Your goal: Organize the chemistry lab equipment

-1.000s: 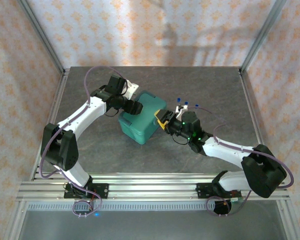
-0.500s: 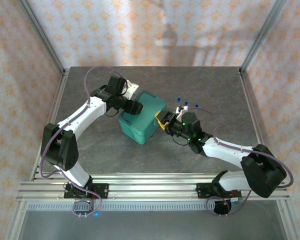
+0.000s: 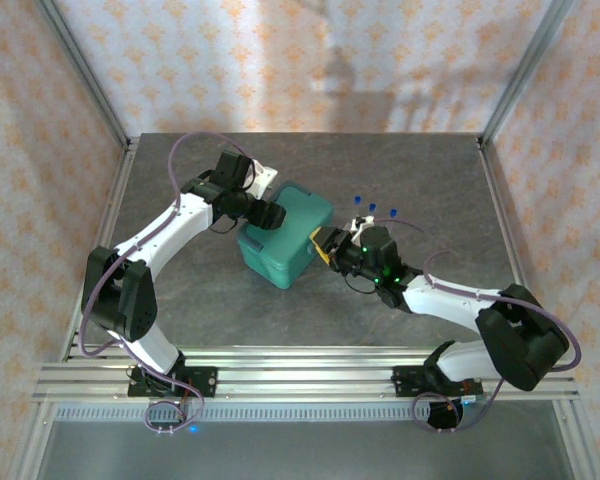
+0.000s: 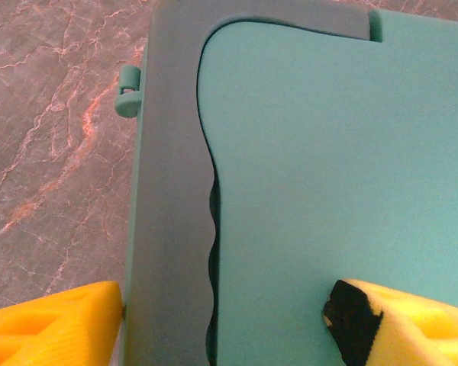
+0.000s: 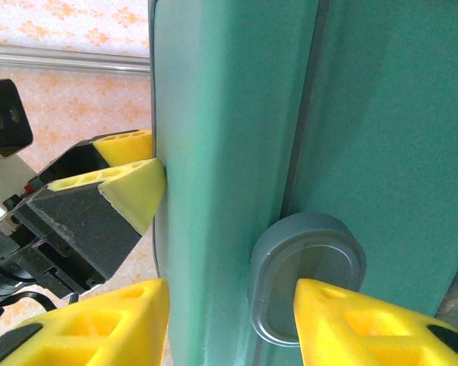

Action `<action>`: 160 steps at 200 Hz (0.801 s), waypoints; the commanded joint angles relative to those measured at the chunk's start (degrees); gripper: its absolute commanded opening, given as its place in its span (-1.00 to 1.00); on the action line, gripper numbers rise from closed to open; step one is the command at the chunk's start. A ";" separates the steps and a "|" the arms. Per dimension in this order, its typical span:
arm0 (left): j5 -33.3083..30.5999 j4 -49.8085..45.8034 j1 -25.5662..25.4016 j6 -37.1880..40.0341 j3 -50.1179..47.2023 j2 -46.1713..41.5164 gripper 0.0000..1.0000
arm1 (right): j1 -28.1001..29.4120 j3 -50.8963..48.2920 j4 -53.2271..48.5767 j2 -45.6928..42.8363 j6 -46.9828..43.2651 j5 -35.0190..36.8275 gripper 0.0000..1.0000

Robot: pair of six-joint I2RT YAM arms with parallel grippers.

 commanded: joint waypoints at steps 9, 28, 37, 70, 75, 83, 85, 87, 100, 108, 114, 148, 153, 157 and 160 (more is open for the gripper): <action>-0.08 -6.12 -1.13 0.84 -3.39 3.43 0.51 | 0.37 0.15 2.03 1.68 0.42 0.68 -0.05; -0.08 -6.18 -1.08 1.01 -3.38 3.30 0.51 | 0.37 0.43 2.46 2.54 0.49 0.35 -0.05; -0.09 -6.23 -1.08 1.01 -3.41 3.47 0.51 | 0.37 0.59 2.68 2.82 0.50 0.19 -0.05; 0.24 -6.09 -1.09 1.01 -3.71 3.65 0.51 | 0.43 1.27 3.82 3.62 0.60 0.00 -0.05; 0.30 -6.04 -1.16 1.01 -3.70 3.57 0.51 | 0.44 1.43 3.87 3.85 0.52 -0.03 -0.05; 0.35 -6.06 -1.11 1.06 -3.84 3.68 0.51 | 0.37 1.70 4.01 4.12 0.34 -0.09 -0.05; 0.35 -6.04 -1.15 1.03 -3.85 3.68 0.51 | 0.39 1.79 4.10 4.24 0.30 -0.05 -0.05; 0.41 -6.06 -1.10 1.02 -3.85 3.68 0.51 | 0.44 1.87 4.20 4.32 0.26 0.03 -0.05; 0.58 -6.03 -1.13 0.96 -3.80 3.88 0.51 | 0.37 2.43 4.86 5.19 0.08 0.08 -0.05; 0.64 -6.06 -1.08 0.85 -3.84 3.83 0.51 | 0.37 2.75 5.38 5.76 0.07 0.33 -0.05; 0.66 -6.06 -1.15 0.84 -3.74 3.90 0.51 | 0.37 3.01 5.66 6.11 0.15 0.51 -0.05; 0.40 -6.36 -1.13 0.96 -3.78 3.62 0.51 | -0.03 5.80 6.17 8.67 -0.37 -0.01 -0.05; 0.35 -6.47 -1.08 0.98 -3.77 3.50 0.51 | -0.14 6.19 6.33 9.04 -0.44 -0.13 -0.05; 0.30 -6.49 -1.11 1.01 -3.84 3.48 0.51 | -0.29 6.61 6.33 9.31 -0.55 -0.34 -0.05; 0.28 -6.44 -1.15 1.01 -3.91 3.43 0.51 | -0.33 6.86 6.31 9.66 -0.60 -0.57 -0.05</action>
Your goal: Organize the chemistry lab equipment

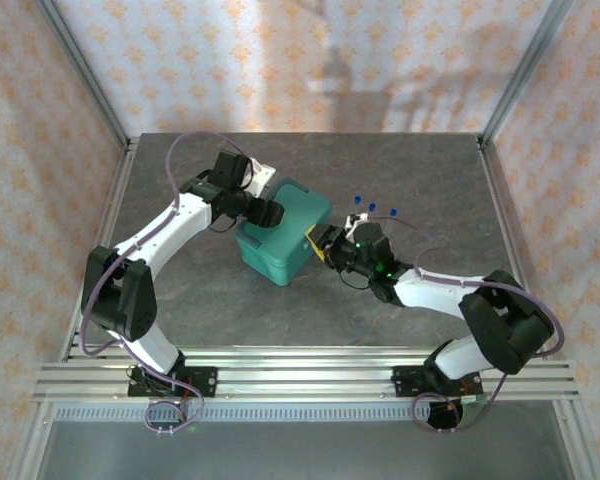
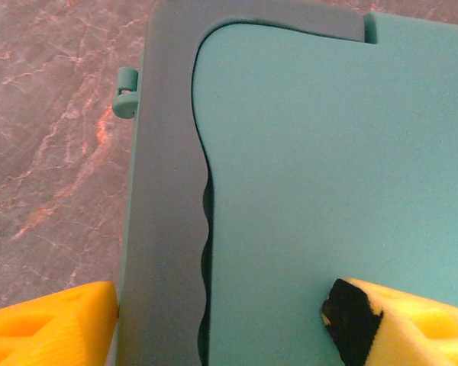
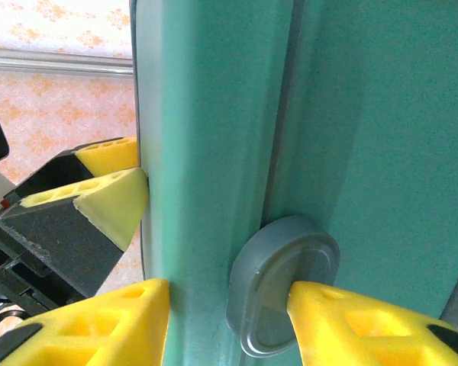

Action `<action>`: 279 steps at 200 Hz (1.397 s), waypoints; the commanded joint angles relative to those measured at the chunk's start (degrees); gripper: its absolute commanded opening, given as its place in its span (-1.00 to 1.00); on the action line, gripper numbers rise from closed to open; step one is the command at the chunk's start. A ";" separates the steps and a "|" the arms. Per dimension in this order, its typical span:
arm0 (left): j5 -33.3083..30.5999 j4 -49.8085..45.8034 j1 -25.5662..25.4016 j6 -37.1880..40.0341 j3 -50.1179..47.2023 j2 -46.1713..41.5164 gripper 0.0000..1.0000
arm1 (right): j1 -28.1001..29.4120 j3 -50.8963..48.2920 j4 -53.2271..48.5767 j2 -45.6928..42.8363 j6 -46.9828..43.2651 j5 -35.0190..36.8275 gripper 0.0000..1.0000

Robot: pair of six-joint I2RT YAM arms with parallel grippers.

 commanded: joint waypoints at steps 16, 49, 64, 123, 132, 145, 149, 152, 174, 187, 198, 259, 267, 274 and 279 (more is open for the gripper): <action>0.85 -7.82 -1.85 1.10 -3.81 3.14 0.51 | -0.73 5.65 2.16 4.26 -1.30 -0.80 -0.04; 1.12 -8.03 -1.82 1.25 -4.09 2.95 0.51 | -2.12 8.96 0.10 6.15 -3.18 -2.25 -0.01; 1.19 -8.25 -1.82 1.19 -4.13 3.00 0.50 | -3.39 10.74 -1.78 6.86 -4.52 -3.49 0.02; 1.82 -8.43 -1.84 0.93 -4.38 2.13 0.50 | -6.57 18.02 -6.26 11.54 -8.07 -8.46 0.03; 1.89 -8.49 -1.83 0.96 -4.27 1.99 0.50 | -6.88 19.08 -6.51 12.43 -8.47 -9.35 0.03; 2.01 -8.52 -1.84 0.93 -4.25 1.84 0.50 | -7.20 20.73 -8.01 13.27 -9.52 -10.31 0.03; 2.01 -8.65 -1.78 0.98 -4.26 1.82 0.50 | -7.30 21.27 -8.61 13.42 -9.89 -10.60 0.03; 1.99 -8.63 -1.81 0.98 -4.20 1.72 0.50 | -7.34 21.58 -9.18 13.43 -10.21 -10.78 0.04; 1.59 -8.93 -1.82 1.35 -4.14 0.90 0.50 | -7.37 22.56 -13.75 11.64 -12.37 -11.37 0.19; 1.05 -8.91 -1.49 1.83 -4.17 -0.29 0.51 | -7.42 22.04 -18.16 8.99 -14.39 -10.74 0.35; 0.86 -8.95 -0.90 2.23 -4.10 -1.41 0.51 | -7.40 21.60 -22.05 6.33 -16.31 -10.32 0.47; 4.21 -9.32 7.64 2.50 0.41 -6.89 0.55 | -7.33 23.90 -49.82 -12.88 -31.13 -0.50 0.70; 3.90 -9.67 8.26 2.76 0.98 -7.39 0.55 | -7.30 24.27 -53.47 -14.61 -32.84 2.12 0.71; 3.78 -9.86 8.68 3.06 1.17 -7.70 0.56 | -7.35 24.82 -57.02 -17.02 -34.59 4.60 0.72; 3.68 -9.92 9.01 3.29 1.32 -7.91 0.56 | -7.35 25.01 -59.26 -18.19 -35.77 6.43 0.73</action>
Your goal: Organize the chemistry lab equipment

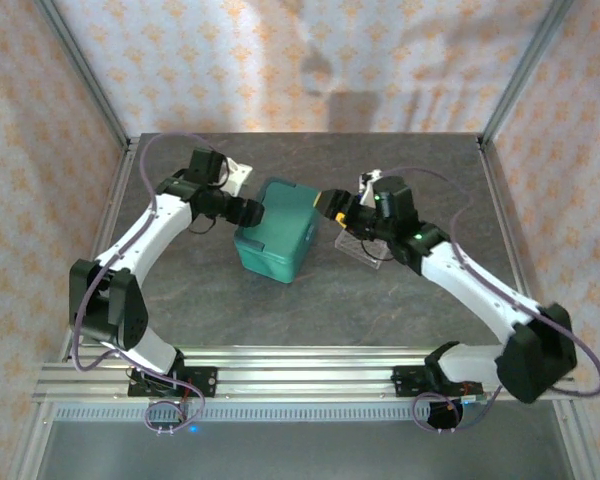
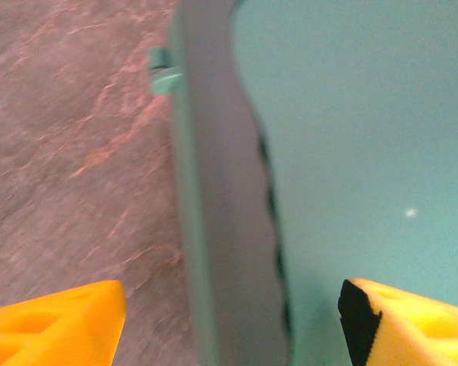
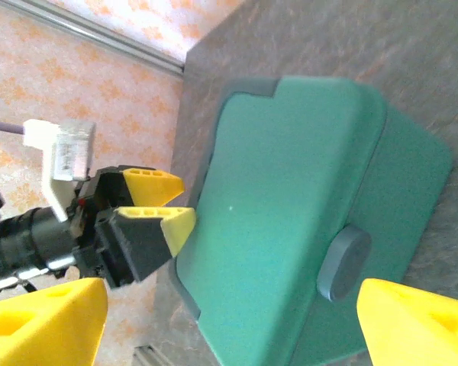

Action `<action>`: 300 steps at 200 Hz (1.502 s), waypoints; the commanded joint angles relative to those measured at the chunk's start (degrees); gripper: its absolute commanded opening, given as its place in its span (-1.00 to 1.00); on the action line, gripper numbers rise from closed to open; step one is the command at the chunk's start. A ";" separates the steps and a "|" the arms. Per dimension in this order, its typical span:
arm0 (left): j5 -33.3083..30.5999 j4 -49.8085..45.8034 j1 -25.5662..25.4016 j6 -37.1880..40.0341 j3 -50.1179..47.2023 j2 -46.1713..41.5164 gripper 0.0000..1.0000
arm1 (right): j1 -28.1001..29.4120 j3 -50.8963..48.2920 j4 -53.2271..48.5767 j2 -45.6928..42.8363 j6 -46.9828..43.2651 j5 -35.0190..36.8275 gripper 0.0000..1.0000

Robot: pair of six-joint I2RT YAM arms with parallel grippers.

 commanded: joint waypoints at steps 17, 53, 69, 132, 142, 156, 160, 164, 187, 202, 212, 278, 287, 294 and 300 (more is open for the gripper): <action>1.16 -2.52 2.60 1.94 1.34 -4.26 0.56 | 0.15 1.87 -23.16 -9.62 -12.27 18.12 0.75; 3.03 7.93 9.23 -3.09 -8.67 -10.68 0.59 | 0.00 -3.51 -29.54 -22.07 -13.94 38.67 0.86; 2.21 12.36 12.20 -5.02 -12.82 -12.75 0.62 | -0.07 -3.08 -33.32 -23.48 -14.49 48.72 0.92; -3.29 33.07 21.38 -8.80 -29.22 -15.63 0.82 | -18.61 -8.11 -27.65 -22.29 -18.46 55.13 1.00; -3.50 36.33 21.45 -9.10 -31.34 -15.78 0.90 | -22.96 -9.45 -24.52 -20.35 -19.10 52.24 1.00; -4.48 41.91 21.44 -9.84 -34.30 -15.50 0.99 | -26.89 -11.60 -19.12 -17.03 -20.92 48.96 1.00; -4.75 43.49 21.45 -9.94 -35.10 -15.27 0.99 | -27.81 -12.18 -17.56 -15.87 -21.48 48.24 1.00; -4.69 44.94 21.44 -9.94 -35.73 -15.10 0.99 | -28.54 -12.71 -16.16 -14.84 -21.94 47.96 1.00; -4.79 54.39 21.45 -10.37 -40.39 -14.78 0.99 | -30.08 -14.97 -7.00 -7.08 -27.38 46.19 1.00; -5.03 61.14 21.44 -10.51 -43.52 -14.24 0.99 | -30.10 -16.01 -1.04 -2.70 -31.08 43.88 1.00; -4.58 63.93 21.44 -10.36 -44.64 -13.55 0.99 | -30.17 -17.25 4.23 -0.23 -32.91 41.91 1.00; -3.10 78.45 21.06 -9.97 -47.72 -4.61 0.99 | -30.25 -20.79 25.01 10.26 -37.25 33.12 1.00; -3.18 81.13 20.76 -9.99 -48.25 -3.09 0.99 | -30.18 -20.31 25.59 11.62 -37.86 31.96 1.00; -3.41 79.29 20.51 -9.47 -47.58 -3.12 0.99 | -30.26 -20.70 27.16 12.51 -38.70 30.85 1.00; -3.94 77.03 20.14 -8.80 -46.88 -3.62 0.99 | -30.18 -20.99 28.34 13.06 -39.03 30.27 1.00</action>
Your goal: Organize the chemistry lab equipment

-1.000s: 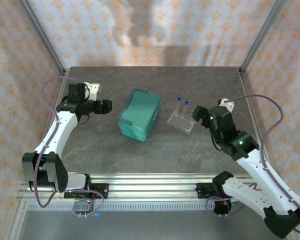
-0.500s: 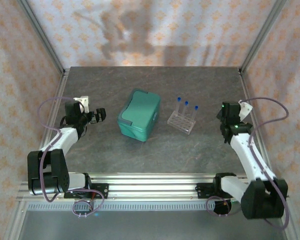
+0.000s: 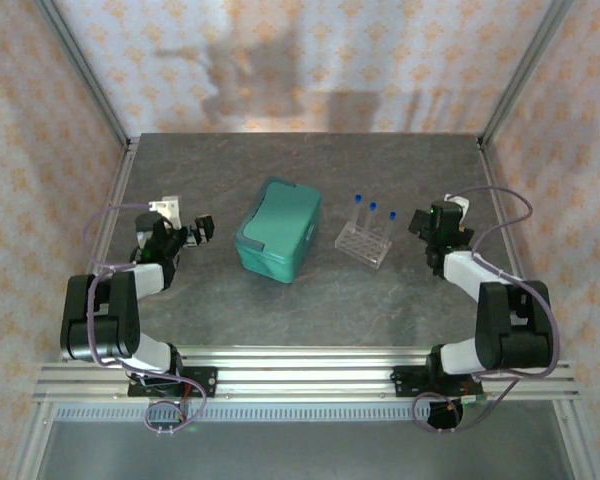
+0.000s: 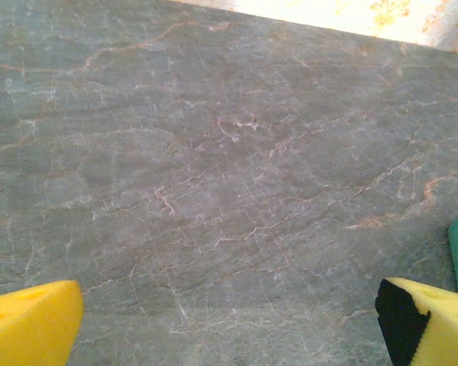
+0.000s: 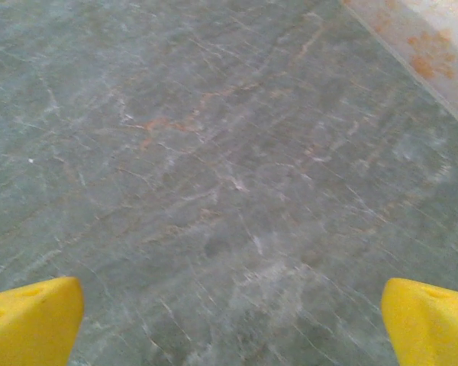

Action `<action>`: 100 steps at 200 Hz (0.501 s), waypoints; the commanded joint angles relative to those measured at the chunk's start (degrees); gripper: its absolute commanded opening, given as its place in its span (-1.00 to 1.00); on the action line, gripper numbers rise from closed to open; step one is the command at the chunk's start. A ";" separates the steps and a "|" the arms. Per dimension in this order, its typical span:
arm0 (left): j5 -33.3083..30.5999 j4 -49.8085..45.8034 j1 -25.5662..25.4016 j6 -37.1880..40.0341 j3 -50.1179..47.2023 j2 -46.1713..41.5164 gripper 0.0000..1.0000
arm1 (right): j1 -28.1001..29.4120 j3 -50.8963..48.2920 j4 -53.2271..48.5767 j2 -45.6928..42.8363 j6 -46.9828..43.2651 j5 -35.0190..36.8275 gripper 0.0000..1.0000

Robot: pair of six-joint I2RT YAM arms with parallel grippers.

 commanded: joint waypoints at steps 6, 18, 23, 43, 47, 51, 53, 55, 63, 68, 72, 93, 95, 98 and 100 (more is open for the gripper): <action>-1.01 4.11 -1.42 1.45 0.30 0.59 0.99 | -0.17 -0.98 9.89 2.47 -3.45 -3.86 1.00; -1.29 5.66 -2.03 1.91 -0.37 0.87 0.99 | -0.23 -2.52 13.65 3.42 -4.29 -4.59 1.00; -2.03 4.82 -2.50 2.47 -0.27 0.55 0.99 | -0.21 -2.84 14.80 3.97 -4.54 -4.70 1.00; -6.01 7.20 -5.08 4.60 -2.31 -0.09 0.99 | -0.22 -3.62 18.39 6.01 -5.46 -6.19 0.99; -7.08 7.94 -5.38 4.64 -2.86 -0.36 0.99 | -0.29 -3.39 17.46 5.78 -5.51 -6.54 1.00; -8.18 9.26 -5.65 4.65 -3.66 -0.39 0.99 | -0.30 -3.39 17.38 5.72 -5.63 -6.82 0.99; -8.66 9.92 -5.76 4.57 -4.01 -0.31 0.99 | -0.27 -3.51 17.77 5.71 -5.79 -7.02 0.99; -9.02 10.65 -5.86 4.62 -4.44 -0.26 0.99 | -0.28 -3.80 18.25 5.73 -5.81 -7.25 0.99; -10.86 14.15 -6.32 4.68 -6.03 0.96 0.99 | -0.31 -4.11 18.54 5.49 -6.08 -7.76 0.99; -11.89 19.16 -6.77 4.29 -7.07 2.65 0.99 | -0.27 -4.17 18.68 5.52 -6.15 -7.90 0.99; -11.92 22.06 -6.85 4.16 -7.71 3.59 0.99 | -0.31 -4.19 18.83 5.56 -6.18 -7.97 0.99; -13.61 13.63 -6.91 3.99 -5.37 1.86 0.99 | -0.30 -3.76 18.28 5.82 -6.08 -7.90 0.99; -13.71 14.79 -6.94 3.95 -5.64 2.21 0.99 | -0.31 -3.82 18.31 5.82 -6.08 -7.91 0.99; -13.74 16.61 -6.94 3.80 -6.06 2.72 0.99 | -0.32 -3.84 18.31 5.82 -6.08 -7.91 0.99; -13.70 17.31 -6.94 3.70 -6.25 2.93 0.99 | -0.29 -3.80 18.31 5.82 -6.08 -7.91 0.99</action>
